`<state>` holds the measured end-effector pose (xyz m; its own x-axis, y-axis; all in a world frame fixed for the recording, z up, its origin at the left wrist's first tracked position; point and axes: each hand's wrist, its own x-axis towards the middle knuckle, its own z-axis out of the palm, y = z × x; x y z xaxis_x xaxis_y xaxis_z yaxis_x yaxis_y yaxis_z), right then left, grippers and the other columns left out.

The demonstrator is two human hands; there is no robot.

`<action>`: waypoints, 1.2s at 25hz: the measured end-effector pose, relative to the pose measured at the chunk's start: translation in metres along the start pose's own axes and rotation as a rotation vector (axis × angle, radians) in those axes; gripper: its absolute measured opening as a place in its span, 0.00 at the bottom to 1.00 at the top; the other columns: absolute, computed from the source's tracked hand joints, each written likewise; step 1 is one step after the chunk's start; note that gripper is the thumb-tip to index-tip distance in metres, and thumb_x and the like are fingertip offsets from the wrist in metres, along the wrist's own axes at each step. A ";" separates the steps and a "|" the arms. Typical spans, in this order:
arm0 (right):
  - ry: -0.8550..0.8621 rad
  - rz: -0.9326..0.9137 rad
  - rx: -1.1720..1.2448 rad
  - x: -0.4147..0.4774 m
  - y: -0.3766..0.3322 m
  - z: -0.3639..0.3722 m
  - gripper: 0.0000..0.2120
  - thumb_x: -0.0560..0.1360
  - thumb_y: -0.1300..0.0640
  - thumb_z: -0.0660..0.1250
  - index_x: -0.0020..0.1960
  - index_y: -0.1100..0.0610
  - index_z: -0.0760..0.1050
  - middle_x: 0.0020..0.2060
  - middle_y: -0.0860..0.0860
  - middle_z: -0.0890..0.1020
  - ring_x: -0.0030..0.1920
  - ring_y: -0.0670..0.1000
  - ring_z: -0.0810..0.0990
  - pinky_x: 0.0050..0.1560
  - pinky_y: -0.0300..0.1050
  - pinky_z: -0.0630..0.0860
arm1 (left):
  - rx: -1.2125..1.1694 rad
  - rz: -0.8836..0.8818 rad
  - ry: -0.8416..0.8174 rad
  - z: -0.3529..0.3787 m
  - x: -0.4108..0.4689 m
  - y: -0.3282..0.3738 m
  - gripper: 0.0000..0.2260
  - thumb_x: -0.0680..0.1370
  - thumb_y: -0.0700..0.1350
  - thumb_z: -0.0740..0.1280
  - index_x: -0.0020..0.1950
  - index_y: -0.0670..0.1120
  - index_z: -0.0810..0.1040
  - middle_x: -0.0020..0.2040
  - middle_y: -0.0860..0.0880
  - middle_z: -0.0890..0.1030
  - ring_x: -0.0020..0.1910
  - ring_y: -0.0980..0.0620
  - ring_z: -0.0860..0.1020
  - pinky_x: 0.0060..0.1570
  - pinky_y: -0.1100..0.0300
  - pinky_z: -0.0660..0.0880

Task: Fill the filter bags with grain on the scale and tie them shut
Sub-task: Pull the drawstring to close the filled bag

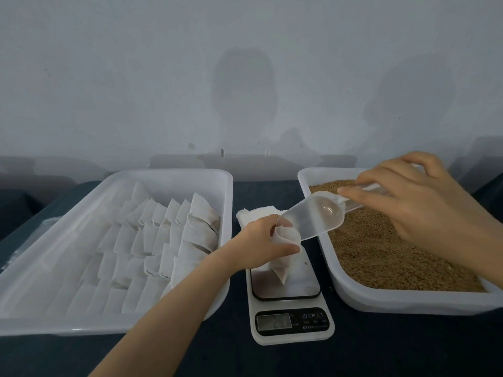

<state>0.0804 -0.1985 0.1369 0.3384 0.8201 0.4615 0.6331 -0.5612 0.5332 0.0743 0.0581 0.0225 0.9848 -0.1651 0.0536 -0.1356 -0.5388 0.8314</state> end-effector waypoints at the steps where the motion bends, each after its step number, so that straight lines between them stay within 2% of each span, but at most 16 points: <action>1: 0.017 0.012 -0.014 -0.002 0.002 0.002 0.30 0.57 0.77 0.70 0.56 0.58 0.81 0.47 0.57 0.82 0.47 0.60 0.81 0.56 0.56 0.63 | 0.002 0.003 -0.003 0.000 0.000 0.000 0.20 0.73 0.56 0.72 0.60 0.59 0.69 0.50 0.62 0.72 0.48 0.60 0.75 0.38 0.72 0.72; 3: 0.023 0.142 0.009 -0.013 0.008 0.010 0.30 0.59 0.75 0.70 0.58 0.55 0.80 0.49 0.56 0.82 0.48 0.59 0.80 0.57 0.55 0.61 | 0.015 0.021 -0.001 0.000 0.000 0.000 0.18 0.73 0.56 0.72 0.59 0.58 0.70 0.51 0.60 0.75 0.50 0.59 0.76 0.42 0.71 0.72; 5: -0.058 0.390 0.090 -0.028 0.013 0.025 0.28 0.65 0.70 0.71 0.61 0.51 0.77 0.53 0.54 0.81 0.51 0.58 0.79 0.59 0.56 0.63 | 0.035 0.034 0.010 0.000 0.001 0.000 0.17 0.73 0.56 0.72 0.58 0.57 0.71 0.54 0.58 0.76 0.52 0.58 0.75 0.45 0.70 0.72; 8: -0.393 0.735 0.308 -0.051 0.016 0.059 0.23 0.74 0.61 0.66 0.65 0.44 0.71 0.55 0.49 0.77 0.53 0.51 0.75 0.58 0.57 0.70 | 0.052 0.037 0.019 0.000 0.001 0.000 0.17 0.73 0.56 0.72 0.58 0.58 0.71 0.55 0.56 0.76 0.52 0.57 0.75 0.46 0.69 0.72; 10: -0.537 0.832 0.464 -0.064 0.015 0.082 0.18 0.75 0.61 0.64 0.62 0.46 0.74 0.47 0.47 0.77 0.44 0.47 0.77 0.44 0.44 0.75 | 0.067 0.034 0.019 0.000 0.001 -0.001 0.17 0.73 0.57 0.72 0.58 0.58 0.71 0.55 0.56 0.76 0.52 0.57 0.75 0.46 0.68 0.72; 12: -0.560 0.914 0.551 -0.071 0.014 0.099 0.13 0.75 0.64 0.64 0.56 0.50 0.78 0.38 0.48 0.78 0.36 0.47 0.77 0.31 0.37 0.69 | 0.076 0.031 0.021 0.000 0.001 -0.001 0.18 0.73 0.58 0.72 0.59 0.59 0.71 0.56 0.56 0.76 0.52 0.56 0.75 0.48 0.67 0.73; 14: -0.579 0.997 0.597 -0.075 0.014 0.109 0.13 0.75 0.66 0.63 0.54 0.52 0.79 0.34 0.48 0.79 0.33 0.47 0.78 0.29 0.37 0.68 | 0.080 0.030 0.018 0.001 0.001 -0.002 0.18 0.72 0.58 0.72 0.59 0.58 0.71 0.56 0.56 0.76 0.53 0.57 0.75 0.51 0.65 0.74; 16: -0.647 1.031 0.586 -0.074 0.013 0.115 0.15 0.75 0.65 0.62 0.56 0.51 0.78 0.36 0.47 0.79 0.36 0.47 0.78 0.34 0.40 0.72 | 0.079 0.028 0.014 0.000 0.001 -0.002 0.18 0.72 0.58 0.72 0.59 0.59 0.71 0.57 0.56 0.75 0.53 0.57 0.75 0.51 0.66 0.74; 18: -0.743 1.033 0.515 -0.071 0.013 0.118 0.16 0.75 0.63 0.62 0.58 0.48 0.77 0.40 0.45 0.79 0.42 0.49 0.77 0.50 0.50 0.74 | 0.075 0.025 0.011 0.000 0.002 -0.002 0.18 0.72 0.58 0.72 0.59 0.59 0.71 0.57 0.56 0.75 0.53 0.58 0.75 0.49 0.67 0.73; 20: -0.717 0.973 0.319 -0.065 0.009 0.111 0.17 0.76 0.59 0.63 0.63 0.45 0.74 0.50 0.48 0.79 0.54 0.53 0.75 0.63 0.57 0.66 | 0.072 0.018 0.005 0.000 0.002 -0.002 0.18 0.72 0.58 0.72 0.59 0.59 0.71 0.57 0.56 0.75 0.53 0.58 0.75 0.49 0.68 0.73; 22: -0.426 0.905 0.328 -0.051 -0.007 0.094 0.19 0.76 0.54 0.64 0.66 0.44 0.70 0.57 0.48 0.77 0.59 0.50 0.74 0.62 0.55 0.67 | 0.069 0.015 0.000 0.001 0.002 -0.002 0.18 0.72 0.58 0.71 0.59 0.59 0.70 0.57 0.56 0.75 0.53 0.57 0.75 0.49 0.67 0.74; 24: -0.182 0.748 0.639 -0.027 -0.039 0.070 0.16 0.74 0.51 0.64 0.61 0.41 0.72 0.50 0.40 0.78 0.49 0.37 0.76 0.51 0.37 0.73 | 0.062 0.015 0.002 0.001 0.003 -0.002 0.18 0.73 0.58 0.71 0.59 0.59 0.71 0.56 0.57 0.75 0.52 0.58 0.76 0.47 0.68 0.73; 25: -0.184 0.639 0.762 -0.016 -0.057 0.060 0.15 0.72 0.49 0.63 0.58 0.39 0.73 0.45 0.36 0.77 0.45 0.34 0.76 0.46 0.32 0.72 | 0.063 0.018 0.006 0.000 0.003 -0.002 0.18 0.73 0.58 0.71 0.59 0.58 0.71 0.55 0.57 0.75 0.52 0.58 0.75 0.46 0.69 0.72; 26: -0.219 0.535 0.822 -0.007 -0.073 0.054 0.15 0.71 0.47 0.63 0.58 0.39 0.73 0.42 0.35 0.76 0.43 0.34 0.75 0.46 0.32 0.71 | 0.071 0.025 0.011 0.000 0.003 -0.001 0.18 0.73 0.57 0.72 0.59 0.58 0.71 0.55 0.57 0.76 0.51 0.59 0.75 0.44 0.70 0.71; 28: -0.269 0.421 0.844 0.006 -0.092 0.056 0.16 0.73 0.46 0.64 0.61 0.37 0.71 0.39 0.33 0.73 0.44 0.33 0.72 0.53 0.36 0.65 | 0.078 0.048 0.026 0.000 0.002 -0.002 0.19 0.72 0.57 0.72 0.60 0.58 0.72 0.54 0.58 0.76 0.51 0.61 0.75 0.43 0.72 0.71; 30: -0.262 0.399 0.821 0.013 -0.097 0.067 0.15 0.75 0.47 0.65 0.60 0.36 0.71 0.36 0.32 0.70 0.43 0.35 0.69 0.55 0.40 0.61 | 0.039 0.057 0.033 -0.001 0.002 -0.002 0.19 0.72 0.56 0.73 0.60 0.57 0.72 0.54 0.57 0.77 0.52 0.62 0.75 0.44 0.74 0.71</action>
<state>0.0700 -0.1260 0.0431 0.7177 0.6397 0.2751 0.6950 -0.6331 -0.3408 0.0763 0.0597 0.0219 0.9783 -0.1691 0.1193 -0.1951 -0.5612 0.8044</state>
